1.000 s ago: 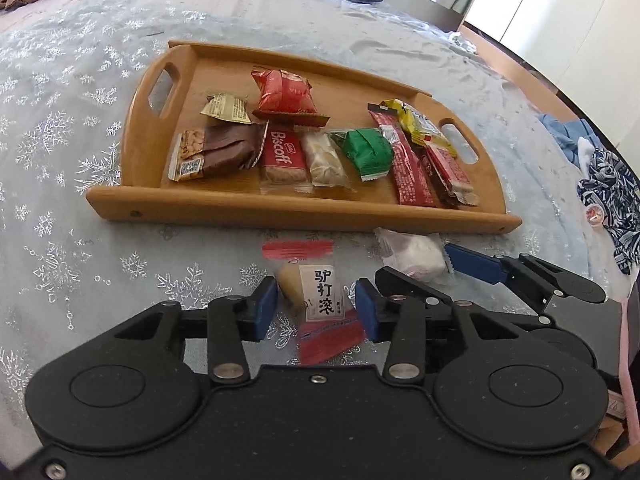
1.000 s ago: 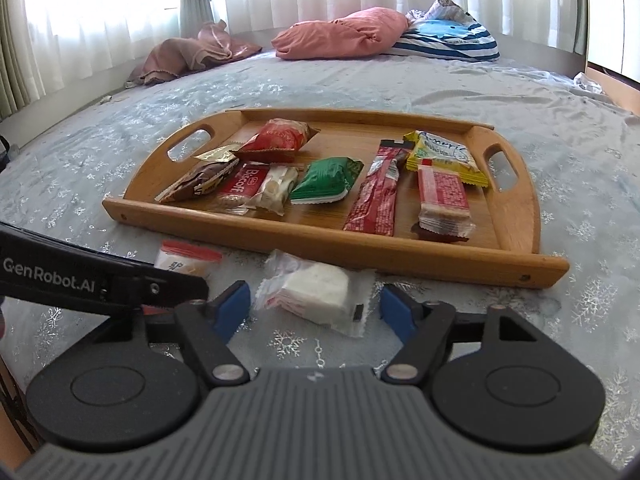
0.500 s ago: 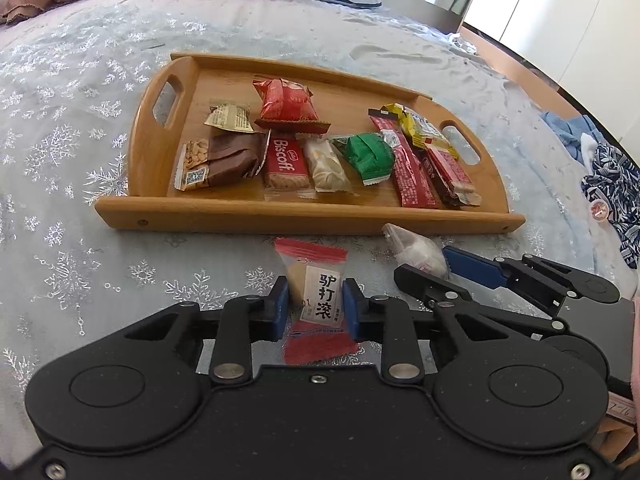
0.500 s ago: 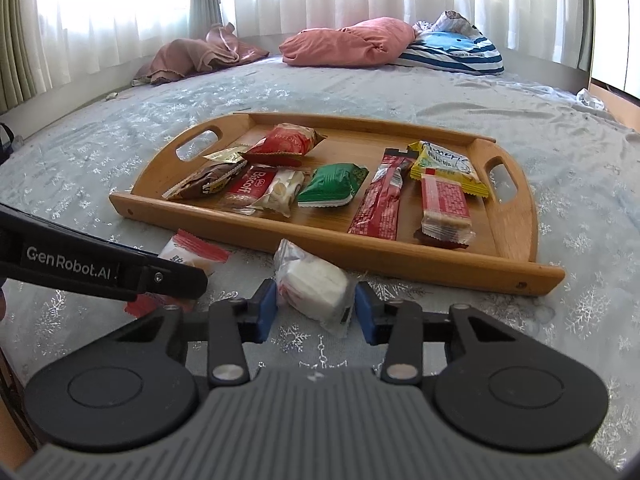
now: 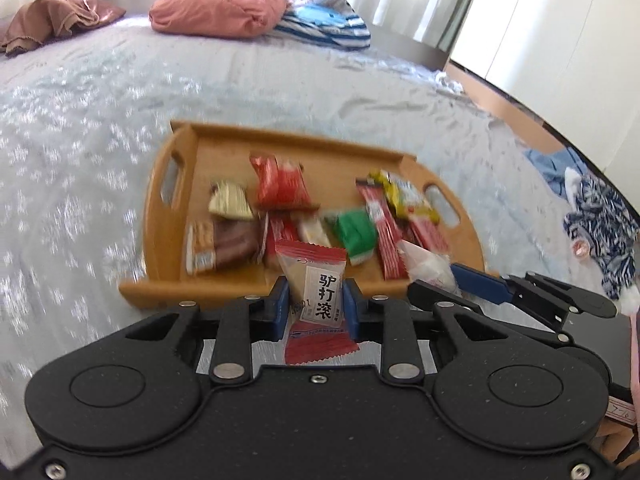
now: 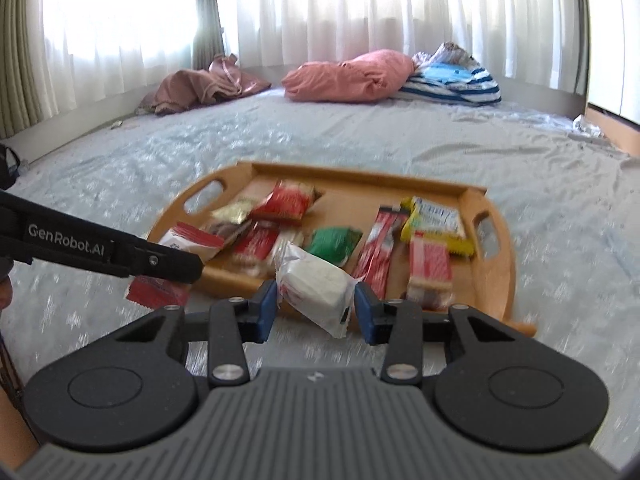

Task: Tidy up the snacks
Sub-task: 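Carry the white-labelled packet and white wrapped item over the tray with both tools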

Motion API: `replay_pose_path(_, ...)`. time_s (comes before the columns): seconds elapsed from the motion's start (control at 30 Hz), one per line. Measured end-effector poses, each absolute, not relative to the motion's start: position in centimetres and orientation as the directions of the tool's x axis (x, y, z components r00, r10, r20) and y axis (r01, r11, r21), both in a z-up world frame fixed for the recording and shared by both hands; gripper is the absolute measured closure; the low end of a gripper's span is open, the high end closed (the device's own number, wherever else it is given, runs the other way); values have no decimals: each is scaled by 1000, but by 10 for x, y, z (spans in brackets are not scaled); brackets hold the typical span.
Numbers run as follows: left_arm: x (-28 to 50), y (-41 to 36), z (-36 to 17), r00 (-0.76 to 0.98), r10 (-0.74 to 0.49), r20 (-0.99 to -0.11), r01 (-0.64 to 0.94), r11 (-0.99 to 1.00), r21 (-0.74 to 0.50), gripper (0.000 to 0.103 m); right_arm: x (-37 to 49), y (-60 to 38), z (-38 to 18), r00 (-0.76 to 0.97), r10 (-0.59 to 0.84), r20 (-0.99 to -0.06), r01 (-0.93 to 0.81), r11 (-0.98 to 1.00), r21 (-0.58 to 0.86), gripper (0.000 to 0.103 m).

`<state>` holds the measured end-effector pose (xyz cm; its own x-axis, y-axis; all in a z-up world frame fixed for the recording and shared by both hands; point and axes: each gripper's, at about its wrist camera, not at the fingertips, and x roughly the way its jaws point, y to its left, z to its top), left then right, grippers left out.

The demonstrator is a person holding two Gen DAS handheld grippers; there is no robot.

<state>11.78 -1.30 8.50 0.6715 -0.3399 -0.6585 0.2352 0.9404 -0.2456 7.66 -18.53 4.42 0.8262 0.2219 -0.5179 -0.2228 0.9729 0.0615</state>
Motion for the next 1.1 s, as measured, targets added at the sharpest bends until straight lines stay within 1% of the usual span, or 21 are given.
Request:
replay_pose_path(0.13, 132, -9, 96, 693, -330, -640, 230, 944, -238, 77, 89, -188, 53, 831, 214, -513, -200, 976, 82, 57)
replay_pose_path(0.23, 149, 0, 100, 693, -336, -638, 210, 940, -268, 77, 99, -189, 56, 832, 203, -516, -193, 978, 73, 57)
replay_pose_path(0.37, 170, 9, 100, 693, -348, -631, 195, 934, -301, 77, 114, -188, 60, 836, 182, -517, -183, 982, 51, 57)
replay_pose_path(0.53, 198, 13, 96, 702, -331, -631, 185, 940, -287, 77, 141, -193, 61, 823, 182, -538, -166, 983, 80, 57)
replay_pose_path(0.7, 231, 19, 88, 695, -331, -638, 143, 934, -328, 77, 166, -194, 57, 815, 177, -552, -156, 984, 85, 57)
replay_pose_path(0.77, 243, 20, 85, 711, -324, -624, 147, 936, -319, 77, 175, -192, 56, 814, 168, -556, -157, 985, 67, 57)
replay_pose_path(0.83, 258, 17, 83, 716, -264, -647, 115, 958, -264, 77, 182, -188, 54, 817, 150, -557, -156, 987, 37, 57)
replay_pose_path(0.87, 264, 16, 80, 712, -254, -655, 107, 961, -256, 77, 187, -186, 53, 817, 142, -559, -157, 987, 21, 57)
replay_pose_path(1.1, 302, 14, 60, 705, -258, -661, 95, 958, -272, 77, 215, -175, 47, 808, 100, -580, -158, 986, -50, 57)
